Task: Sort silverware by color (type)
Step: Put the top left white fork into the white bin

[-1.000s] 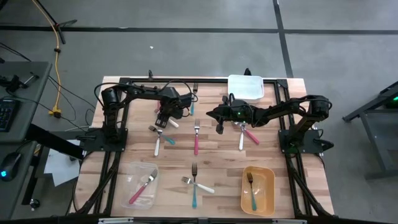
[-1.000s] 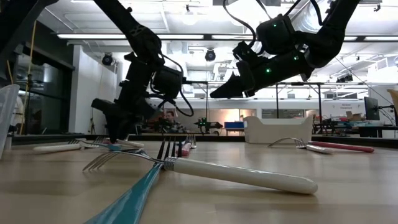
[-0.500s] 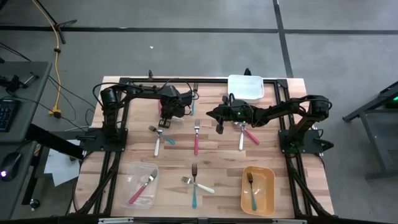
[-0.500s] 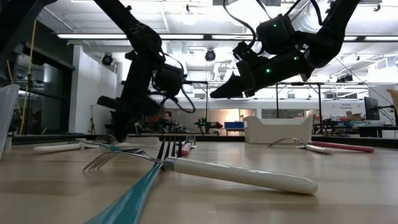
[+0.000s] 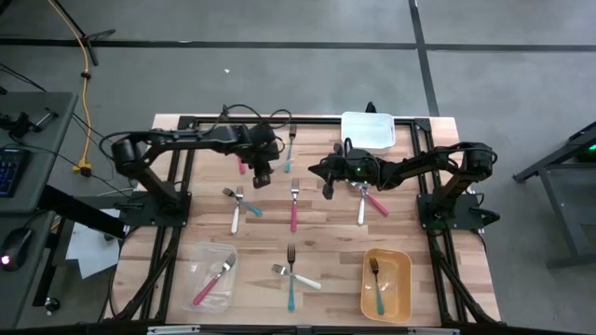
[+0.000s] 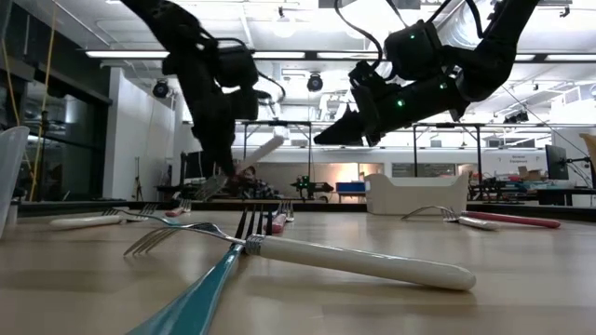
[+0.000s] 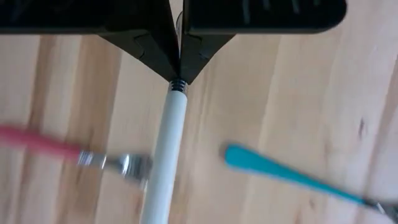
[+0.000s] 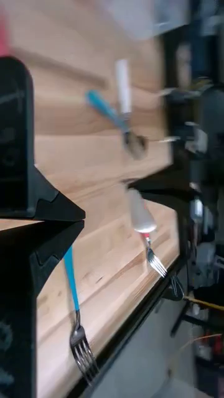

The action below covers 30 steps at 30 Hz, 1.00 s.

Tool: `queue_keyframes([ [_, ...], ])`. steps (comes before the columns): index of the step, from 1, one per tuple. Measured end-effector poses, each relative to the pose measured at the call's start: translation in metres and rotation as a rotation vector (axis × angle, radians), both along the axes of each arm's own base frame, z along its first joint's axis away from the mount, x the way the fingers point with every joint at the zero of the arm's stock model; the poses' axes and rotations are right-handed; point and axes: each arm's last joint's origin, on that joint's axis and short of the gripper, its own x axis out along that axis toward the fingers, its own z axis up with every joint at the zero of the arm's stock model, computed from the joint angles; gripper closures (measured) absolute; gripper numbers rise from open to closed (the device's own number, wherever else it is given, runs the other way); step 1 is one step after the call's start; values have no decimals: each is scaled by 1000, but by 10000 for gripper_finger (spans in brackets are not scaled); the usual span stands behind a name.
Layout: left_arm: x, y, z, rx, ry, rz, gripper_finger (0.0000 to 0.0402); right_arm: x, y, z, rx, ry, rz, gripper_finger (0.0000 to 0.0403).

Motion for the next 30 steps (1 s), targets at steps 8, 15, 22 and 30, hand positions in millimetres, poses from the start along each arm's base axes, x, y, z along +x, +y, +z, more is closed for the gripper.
queue_keyframes([
  [8,-5,-8,-8,-52,-356,34,401,8,-7,12,172,-84,4,317],
  [15,-1,-13,-9,-76,-578,-6,402,21,0,31,179,-160,84,209],
  [22,7,-22,-3,-84,-673,-82,401,31,5,47,164,-209,91,188],
  [30,12,-29,2,-85,-724,-107,401,37,10,55,132,-228,117,269],
])
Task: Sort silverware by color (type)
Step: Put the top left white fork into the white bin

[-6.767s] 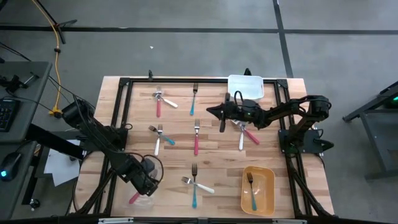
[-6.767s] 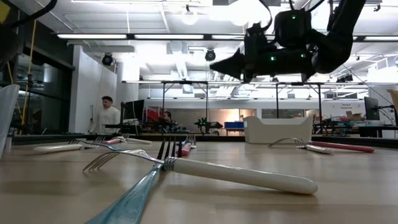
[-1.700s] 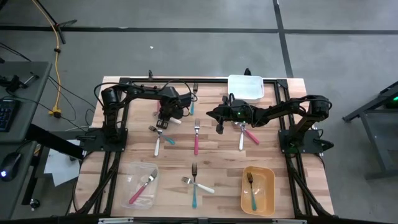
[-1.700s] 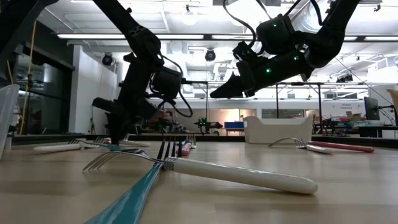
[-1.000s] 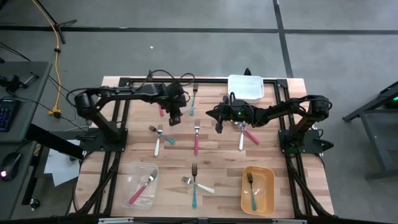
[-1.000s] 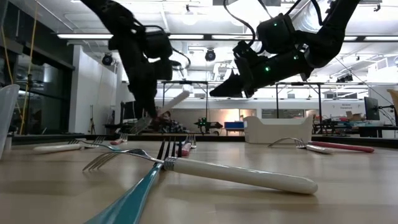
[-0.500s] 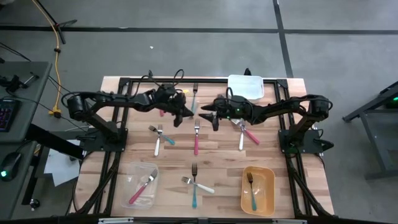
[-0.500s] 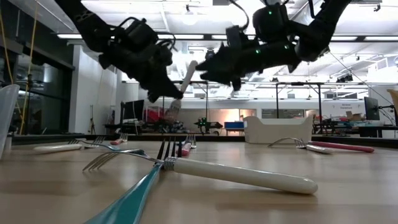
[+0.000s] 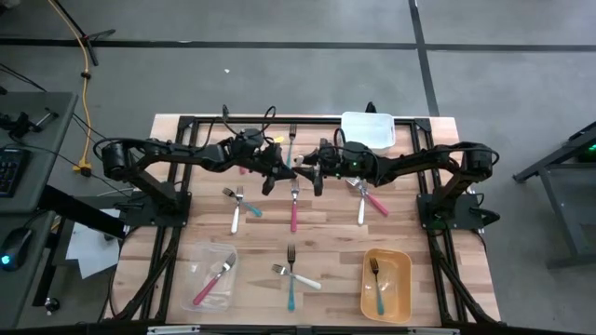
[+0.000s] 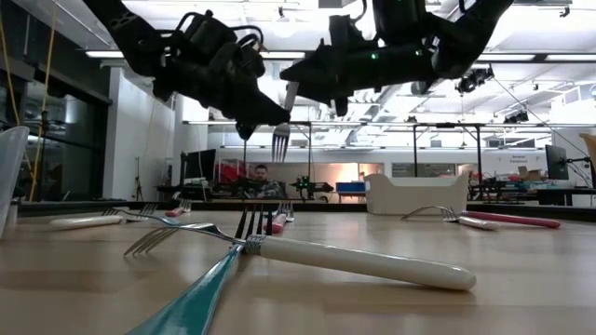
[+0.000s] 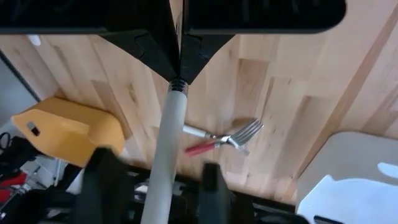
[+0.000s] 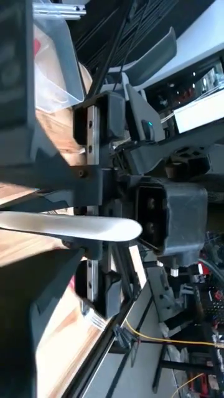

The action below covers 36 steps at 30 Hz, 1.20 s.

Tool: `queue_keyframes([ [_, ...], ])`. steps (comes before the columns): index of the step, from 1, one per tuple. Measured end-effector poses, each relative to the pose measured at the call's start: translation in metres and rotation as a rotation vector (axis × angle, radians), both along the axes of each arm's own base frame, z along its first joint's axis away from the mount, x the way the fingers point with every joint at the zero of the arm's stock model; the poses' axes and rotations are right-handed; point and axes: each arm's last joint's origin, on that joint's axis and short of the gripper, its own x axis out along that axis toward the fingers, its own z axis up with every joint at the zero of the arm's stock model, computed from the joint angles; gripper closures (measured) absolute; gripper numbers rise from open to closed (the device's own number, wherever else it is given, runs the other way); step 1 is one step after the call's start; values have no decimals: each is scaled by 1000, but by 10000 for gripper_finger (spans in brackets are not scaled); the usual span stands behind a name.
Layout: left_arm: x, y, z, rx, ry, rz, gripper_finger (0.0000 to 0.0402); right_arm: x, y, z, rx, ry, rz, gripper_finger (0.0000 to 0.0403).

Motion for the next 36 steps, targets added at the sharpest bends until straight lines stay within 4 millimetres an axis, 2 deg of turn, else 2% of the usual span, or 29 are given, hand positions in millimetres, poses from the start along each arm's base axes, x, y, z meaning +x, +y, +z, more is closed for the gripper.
queue_keyframes([
  [5,1,-2,2,-12,-15,0,401,2,3,3,-45,-8,12,379],
  [10,2,-2,3,-37,-29,20,391,3,4,4,-45,-10,13,369],
  [13,2,-1,3,-37,-29,26,375,1,4,6,-45,1,14,380],
  [18,1,5,6,-15,-48,43,347,-13,-5,23,-64,35,-9,381],
  [22,0,10,5,72,-51,71,326,-29,-21,48,-95,182,-86,381],
  [29,2,13,11,198,-112,110,321,-54,-61,83,-176,612,-242,382],
  [32,2,13,15,225,-146,116,326,-69,-86,89,-163,764,-307,382],
  [36,3,14,18,237,-177,122,332,-88,-122,87,-136,894,-382,382],
])
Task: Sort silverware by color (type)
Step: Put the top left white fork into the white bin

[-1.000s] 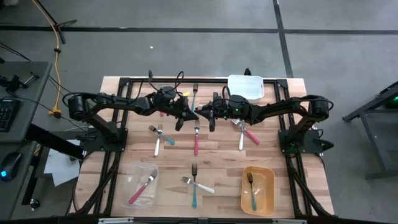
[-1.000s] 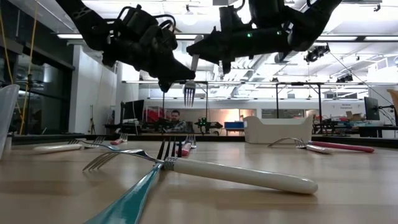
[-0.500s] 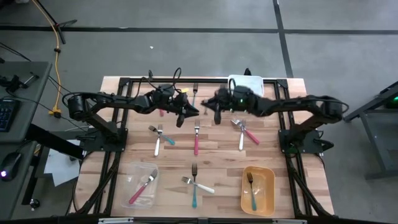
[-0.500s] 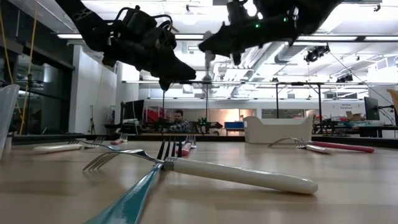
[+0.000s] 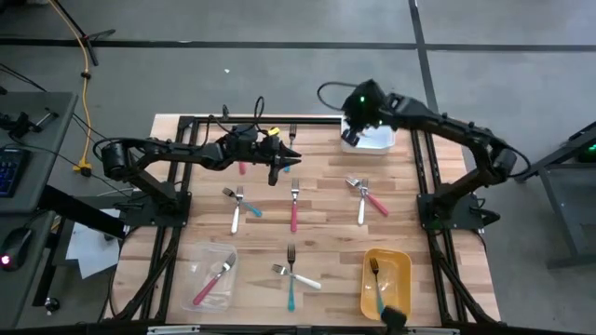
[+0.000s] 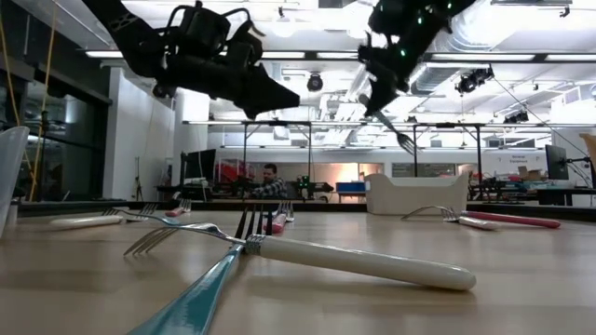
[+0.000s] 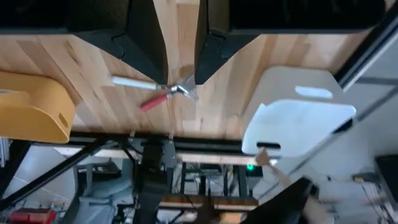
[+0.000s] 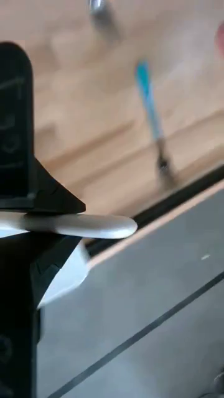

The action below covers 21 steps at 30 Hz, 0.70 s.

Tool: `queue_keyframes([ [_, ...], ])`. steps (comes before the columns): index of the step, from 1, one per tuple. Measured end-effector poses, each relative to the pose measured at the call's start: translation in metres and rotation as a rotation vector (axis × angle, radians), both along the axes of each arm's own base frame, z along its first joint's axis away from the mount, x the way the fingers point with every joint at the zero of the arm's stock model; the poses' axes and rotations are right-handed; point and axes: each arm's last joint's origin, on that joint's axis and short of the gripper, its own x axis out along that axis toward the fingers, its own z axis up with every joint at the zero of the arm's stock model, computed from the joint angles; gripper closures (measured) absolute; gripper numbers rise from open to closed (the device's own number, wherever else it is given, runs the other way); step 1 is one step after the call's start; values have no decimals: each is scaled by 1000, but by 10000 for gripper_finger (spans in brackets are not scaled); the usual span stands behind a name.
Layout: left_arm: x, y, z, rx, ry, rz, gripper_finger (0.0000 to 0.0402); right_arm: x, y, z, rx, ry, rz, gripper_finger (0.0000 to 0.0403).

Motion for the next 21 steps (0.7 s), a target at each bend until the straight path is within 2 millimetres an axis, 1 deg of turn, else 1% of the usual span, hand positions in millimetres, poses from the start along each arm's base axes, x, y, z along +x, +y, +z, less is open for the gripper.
queue_keyframes([
  [2,-1,0,1,16,-38,3,335,-8,-17,-9,15,50,-34,382],
  [4,-6,1,-3,22,-66,12,338,-15,-32,-21,40,105,-53,382],
  [6,-11,3,-7,8,-84,30,341,-19,-42,-34,74,164,-62,382],
  [9,-19,6,-14,-12,-115,57,345,-20,-54,-51,113,207,-57,382],
  [15,-30,8,-25,-34,-109,85,346,-18,-66,-80,188,278,-55,382],
  [21,-34,7,-29,-41,-108,78,346,-14,-69,-92,223,295,-61,366],
])
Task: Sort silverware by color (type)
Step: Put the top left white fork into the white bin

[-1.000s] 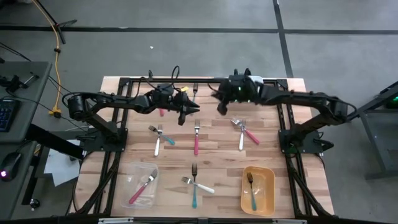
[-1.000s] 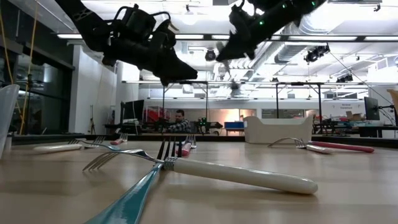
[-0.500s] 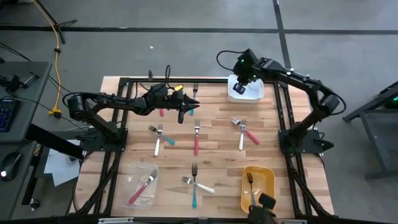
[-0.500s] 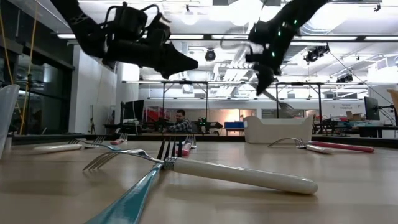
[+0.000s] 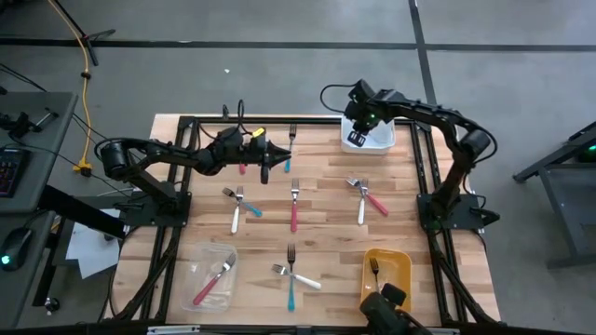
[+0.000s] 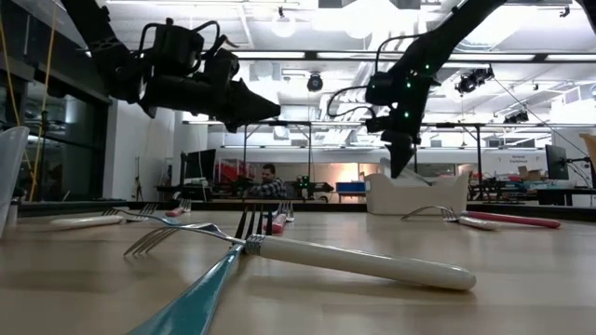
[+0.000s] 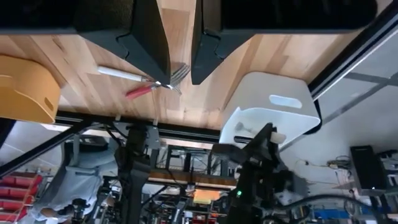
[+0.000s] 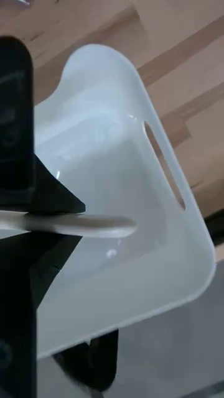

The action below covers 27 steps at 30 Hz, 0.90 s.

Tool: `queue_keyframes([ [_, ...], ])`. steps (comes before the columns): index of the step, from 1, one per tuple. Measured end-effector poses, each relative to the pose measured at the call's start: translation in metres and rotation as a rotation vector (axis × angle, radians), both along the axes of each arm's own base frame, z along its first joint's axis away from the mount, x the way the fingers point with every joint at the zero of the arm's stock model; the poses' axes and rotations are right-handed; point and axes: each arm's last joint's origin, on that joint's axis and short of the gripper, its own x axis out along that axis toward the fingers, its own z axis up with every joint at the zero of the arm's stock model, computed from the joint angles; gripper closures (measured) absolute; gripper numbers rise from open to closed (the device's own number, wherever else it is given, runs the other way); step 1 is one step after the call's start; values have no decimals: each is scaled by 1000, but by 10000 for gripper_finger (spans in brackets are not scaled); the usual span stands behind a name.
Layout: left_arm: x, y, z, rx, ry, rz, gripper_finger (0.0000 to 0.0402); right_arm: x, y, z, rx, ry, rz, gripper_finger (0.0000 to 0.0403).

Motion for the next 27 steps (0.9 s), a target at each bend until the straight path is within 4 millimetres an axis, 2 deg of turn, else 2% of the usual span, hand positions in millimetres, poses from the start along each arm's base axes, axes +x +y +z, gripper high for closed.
queue_keyframes([
  [10,0,1,0,48,6,-3,346,1,-1,-5,-11,28,-48,349],
  [17,0,1,0,34,4,-2,346,0,-2,-1,-38,40,-106,287],
  [22,0,1,0,25,3,1,346,9,-3,14,-69,14,-81,249],
  [24,0,1,0,17,3,4,346,13,-5,24,-94,-7,-72,248],
  [27,0,0,0,19,5,1,346,23,-5,42,-159,-23,-60,268],
])
